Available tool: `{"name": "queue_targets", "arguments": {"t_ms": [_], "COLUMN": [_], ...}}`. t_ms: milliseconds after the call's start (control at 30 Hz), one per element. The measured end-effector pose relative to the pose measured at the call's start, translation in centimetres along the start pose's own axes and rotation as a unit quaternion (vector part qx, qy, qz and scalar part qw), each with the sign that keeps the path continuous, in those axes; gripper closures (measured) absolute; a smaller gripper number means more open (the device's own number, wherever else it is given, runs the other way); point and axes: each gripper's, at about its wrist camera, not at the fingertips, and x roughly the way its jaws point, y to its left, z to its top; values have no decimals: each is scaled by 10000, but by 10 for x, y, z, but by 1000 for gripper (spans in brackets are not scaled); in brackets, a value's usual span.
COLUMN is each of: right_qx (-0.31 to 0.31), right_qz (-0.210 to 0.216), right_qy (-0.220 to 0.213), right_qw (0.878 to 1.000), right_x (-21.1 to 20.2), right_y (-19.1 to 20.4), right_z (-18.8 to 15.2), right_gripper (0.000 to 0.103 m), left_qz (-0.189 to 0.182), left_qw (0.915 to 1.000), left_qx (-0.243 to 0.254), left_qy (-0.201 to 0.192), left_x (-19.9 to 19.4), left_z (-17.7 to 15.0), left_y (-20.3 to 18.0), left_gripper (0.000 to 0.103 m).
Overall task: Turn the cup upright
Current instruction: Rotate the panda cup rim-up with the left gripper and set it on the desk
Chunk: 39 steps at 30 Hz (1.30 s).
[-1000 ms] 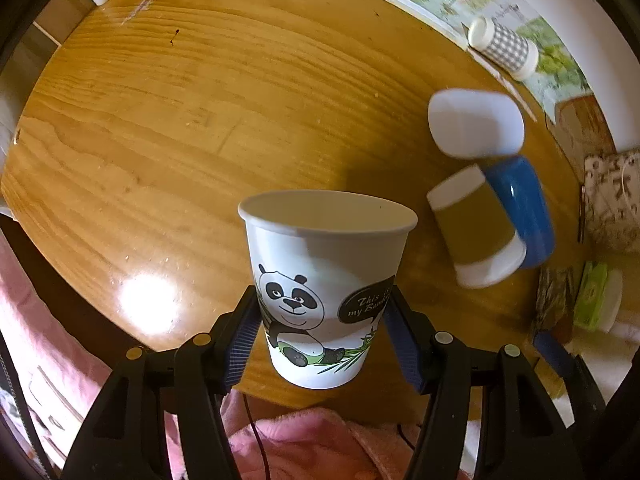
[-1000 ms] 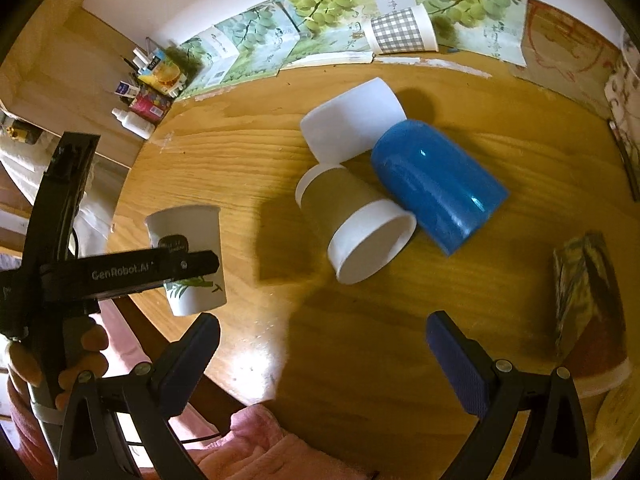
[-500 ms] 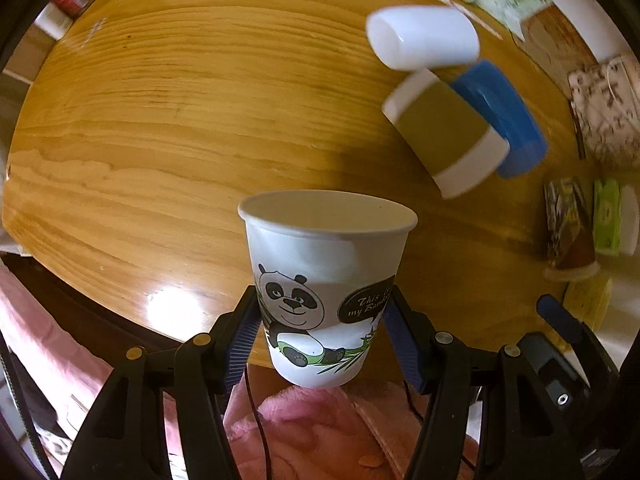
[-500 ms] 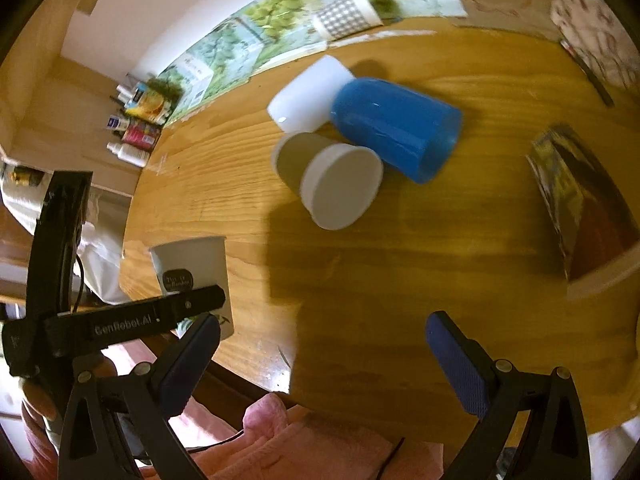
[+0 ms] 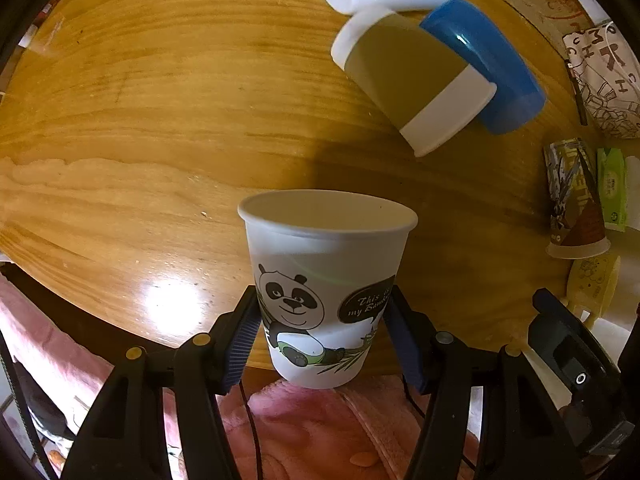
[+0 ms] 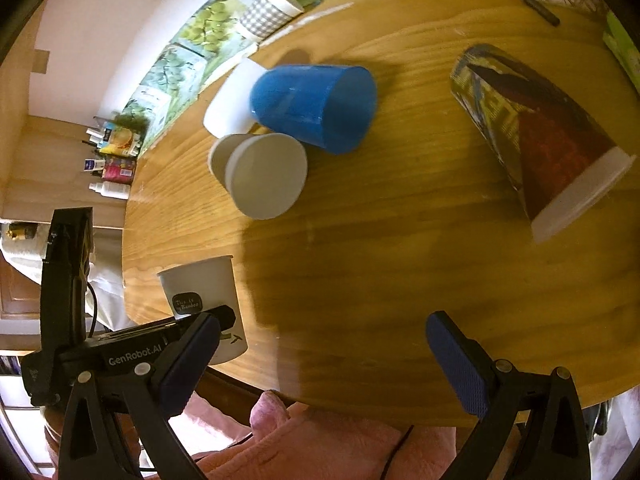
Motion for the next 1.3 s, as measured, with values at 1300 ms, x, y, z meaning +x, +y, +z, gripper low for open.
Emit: {"name": "queue_targets", "arguments": {"t_ms": [1300], "right_qx": [-229], "right_qz": [55], "right_qy": [308], "right_qw": [9992], "right_x": [20], "right_y": [15], "right_z": [12], "right_gripper": [0], "left_qz": [-172], "left_qw": [9994], "left_qx": [172], "left_qy": [-253], "left_x": [22], "left_z": [-35], "left_y": [17], "left_gripper": [29]}}
